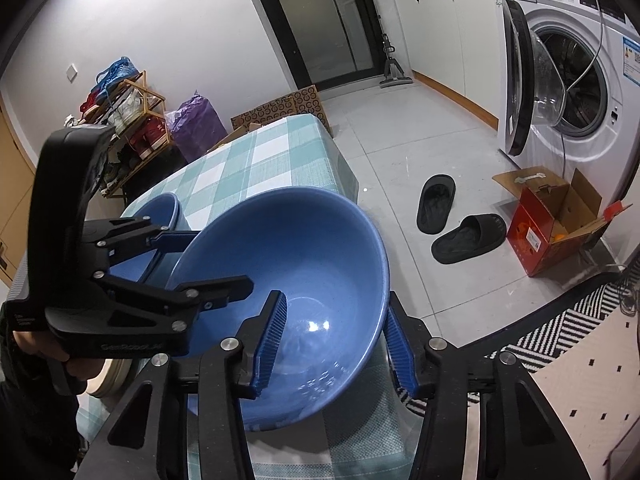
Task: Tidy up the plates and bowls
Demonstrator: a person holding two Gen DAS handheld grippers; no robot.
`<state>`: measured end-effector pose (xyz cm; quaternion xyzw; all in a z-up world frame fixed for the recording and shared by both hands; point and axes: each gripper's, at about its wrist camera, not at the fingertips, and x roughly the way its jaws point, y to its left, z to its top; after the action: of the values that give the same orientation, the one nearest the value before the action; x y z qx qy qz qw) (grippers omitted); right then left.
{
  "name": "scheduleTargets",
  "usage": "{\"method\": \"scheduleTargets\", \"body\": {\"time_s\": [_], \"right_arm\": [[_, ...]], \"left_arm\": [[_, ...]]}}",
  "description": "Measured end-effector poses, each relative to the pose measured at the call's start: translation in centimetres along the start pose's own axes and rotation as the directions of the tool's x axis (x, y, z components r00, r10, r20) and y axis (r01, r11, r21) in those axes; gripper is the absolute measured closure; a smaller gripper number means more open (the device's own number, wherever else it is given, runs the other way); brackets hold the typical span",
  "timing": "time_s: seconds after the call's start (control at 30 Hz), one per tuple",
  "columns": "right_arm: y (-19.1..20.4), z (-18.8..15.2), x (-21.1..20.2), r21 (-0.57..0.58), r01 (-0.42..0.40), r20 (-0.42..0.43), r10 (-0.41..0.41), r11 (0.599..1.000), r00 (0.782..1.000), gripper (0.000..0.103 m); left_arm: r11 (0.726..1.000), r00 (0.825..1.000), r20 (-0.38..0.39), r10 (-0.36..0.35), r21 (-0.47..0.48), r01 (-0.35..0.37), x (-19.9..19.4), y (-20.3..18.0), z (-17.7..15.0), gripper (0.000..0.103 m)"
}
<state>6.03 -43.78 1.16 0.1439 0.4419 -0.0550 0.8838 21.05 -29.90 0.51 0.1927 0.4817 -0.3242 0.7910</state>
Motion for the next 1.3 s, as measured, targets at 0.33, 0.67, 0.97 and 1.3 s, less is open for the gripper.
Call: {"method": "scheduleTargets", "body": {"time_s": [0.33, 0.67, 0.97, 1.3], "right_arm": [[0.1, -0.3, 0.0, -0.012, 0.001, -0.007, -0.001, 1.000, 1.000, 0.053], [0.3, -0.2, 0.0, -0.008, 0.014, 0.006, -0.013, 1.000, 1.000, 0.056], [-0.4, 0.1, -1.1, 0.032, 0.019, 0.057, -0.021, 0.999, 0.998, 0.073], [0.0, 0.5, -2.0, 0.047, 0.017, 0.097, -0.022, 0.999, 0.995, 0.078]], "left_arm": [[1.000, 1.000, 0.002, 0.005, -0.002, -0.005, -0.5, -0.6, -1.1, 0.039], [0.998, 0.999, 0.015, 0.031, -0.051, -0.030, -0.6, 0.0, -1.2, 0.056], [0.995, 0.999, 0.045, 0.018, -0.103, -0.014, -1.2, 1.0, -1.4, 0.070], [0.992, 0.994, 0.113, 0.008, -0.128, 0.007, -2.6, 1.7, -1.3, 0.070]]}}
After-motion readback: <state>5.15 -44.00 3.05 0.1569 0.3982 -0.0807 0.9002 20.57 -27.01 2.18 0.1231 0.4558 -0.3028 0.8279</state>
